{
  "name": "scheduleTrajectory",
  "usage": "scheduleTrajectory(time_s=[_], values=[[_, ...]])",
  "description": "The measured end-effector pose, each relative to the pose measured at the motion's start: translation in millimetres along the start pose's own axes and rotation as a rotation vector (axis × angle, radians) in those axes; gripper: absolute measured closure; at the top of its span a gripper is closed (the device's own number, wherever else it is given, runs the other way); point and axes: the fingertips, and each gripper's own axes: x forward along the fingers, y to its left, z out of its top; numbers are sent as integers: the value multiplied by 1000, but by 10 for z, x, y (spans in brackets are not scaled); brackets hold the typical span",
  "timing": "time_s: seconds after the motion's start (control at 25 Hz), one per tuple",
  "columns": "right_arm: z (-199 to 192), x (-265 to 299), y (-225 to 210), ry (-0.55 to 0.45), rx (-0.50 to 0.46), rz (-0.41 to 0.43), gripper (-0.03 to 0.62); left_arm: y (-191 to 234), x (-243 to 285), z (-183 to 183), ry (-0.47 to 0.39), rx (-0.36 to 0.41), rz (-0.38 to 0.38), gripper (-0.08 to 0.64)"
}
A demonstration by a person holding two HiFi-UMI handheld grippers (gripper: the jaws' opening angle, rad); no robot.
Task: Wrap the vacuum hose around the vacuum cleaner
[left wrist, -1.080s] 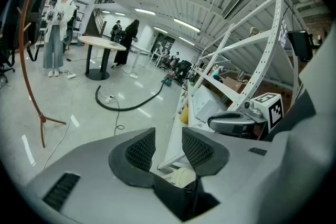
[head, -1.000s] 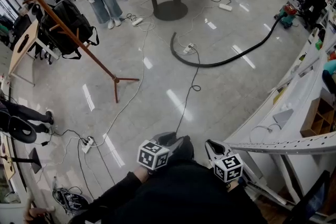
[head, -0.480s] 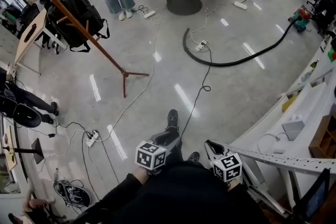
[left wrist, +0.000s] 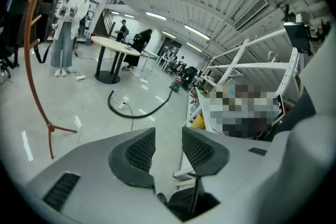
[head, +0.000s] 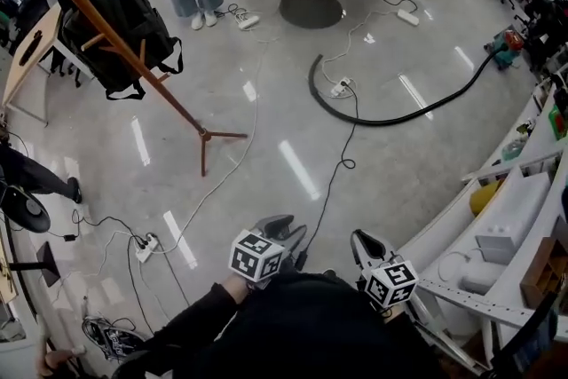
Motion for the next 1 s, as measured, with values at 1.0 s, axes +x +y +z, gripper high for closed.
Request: scheduleTrajectory(time_s=[1.0], values=[[1471,1217,-1631,-72,41,36,558,640,1526,1874,35,67,-3,391]])
